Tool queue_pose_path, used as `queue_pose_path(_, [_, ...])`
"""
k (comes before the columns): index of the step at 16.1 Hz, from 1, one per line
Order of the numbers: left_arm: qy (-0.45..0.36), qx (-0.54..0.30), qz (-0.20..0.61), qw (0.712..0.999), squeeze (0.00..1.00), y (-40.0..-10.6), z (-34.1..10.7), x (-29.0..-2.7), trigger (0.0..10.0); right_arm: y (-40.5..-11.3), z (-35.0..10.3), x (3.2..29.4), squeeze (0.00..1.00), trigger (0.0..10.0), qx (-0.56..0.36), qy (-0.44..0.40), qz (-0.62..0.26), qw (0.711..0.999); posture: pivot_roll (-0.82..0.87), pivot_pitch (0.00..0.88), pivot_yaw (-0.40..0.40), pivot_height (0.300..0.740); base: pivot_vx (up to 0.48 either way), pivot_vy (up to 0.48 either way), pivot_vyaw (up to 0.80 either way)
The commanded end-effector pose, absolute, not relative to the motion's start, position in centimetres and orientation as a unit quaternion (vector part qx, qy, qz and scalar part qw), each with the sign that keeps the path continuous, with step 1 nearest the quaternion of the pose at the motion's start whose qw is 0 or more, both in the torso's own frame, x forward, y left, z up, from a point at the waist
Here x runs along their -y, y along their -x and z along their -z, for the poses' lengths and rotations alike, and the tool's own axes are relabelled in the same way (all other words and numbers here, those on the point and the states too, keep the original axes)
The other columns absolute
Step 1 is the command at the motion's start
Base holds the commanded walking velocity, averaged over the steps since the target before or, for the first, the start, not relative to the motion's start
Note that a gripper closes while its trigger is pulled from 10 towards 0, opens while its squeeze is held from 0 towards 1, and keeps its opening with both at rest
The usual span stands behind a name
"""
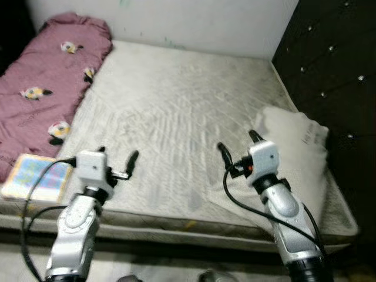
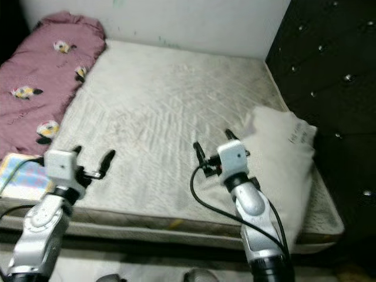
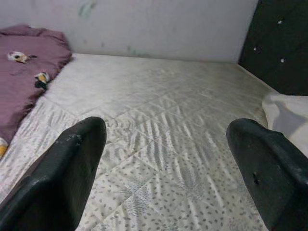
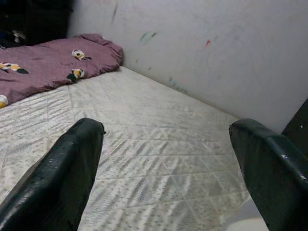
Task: Clean up the room
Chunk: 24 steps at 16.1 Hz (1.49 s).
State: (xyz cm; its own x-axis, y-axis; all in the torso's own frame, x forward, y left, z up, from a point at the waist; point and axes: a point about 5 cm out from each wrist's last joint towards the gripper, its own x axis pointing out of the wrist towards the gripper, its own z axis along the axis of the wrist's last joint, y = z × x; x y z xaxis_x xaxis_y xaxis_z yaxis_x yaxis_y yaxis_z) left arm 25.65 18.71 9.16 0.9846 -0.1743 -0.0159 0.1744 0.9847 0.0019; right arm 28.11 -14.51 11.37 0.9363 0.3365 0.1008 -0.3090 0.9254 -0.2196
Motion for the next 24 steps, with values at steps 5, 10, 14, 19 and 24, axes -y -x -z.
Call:
queue_pose_path(5, [0.002,-0.004,0.105,0.994,0.00,-25.8,-9.4,-17.3,10.0,-27.8,-11.0,15.8,0.00,10.0,0.058,0.113,-0.146,0.981,-0.03,0.048,-0.054,0.740,0.000,-0.417,0.00])
queue_pose_path(10, [0.012,-0.003,0.105,0.994,0.00,-25.8,-9.4,-16.9,10.0,-27.5,-10.8,15.8,0.00,10.0,0.055,0.114,-0.149,0.981,-0.04,0.056,-0.058,0.740,0.000,-0.166,0.00])
queue_pose_path(14, [0.020,0.008,0.119,0.993,0.00,-25.5,-9.7,-16.8,10.0,-27.6,-10.9,15.7,0.00,10.0,0.055,0.117,-0.153,0.980,-0.03,0.062,-0.064,0.740,0.000,0.000,0.00])
queue_pose_path(19, [0.024,0.009,0.125,0.992,0.00,-25.6,-9.7,-16.6,10.0,-27.6,-11.0,15.7,0.00,10.0,0.057,0.120,-0.155,0.979,-0.04,0.065,-0.066,0.740,0.158,0.000,0.00])
queue_pose_path(24, [0.023,0.007,0.126,0.992,0.00,-25.6,-9.7,-16.5,10.0,-27.5,-10.8,15.7,0.00,10.0,0.055,0.122,-0.154,0.979,-0.04,0.066,-0.066,0.740,0.212,0.000,0.00])
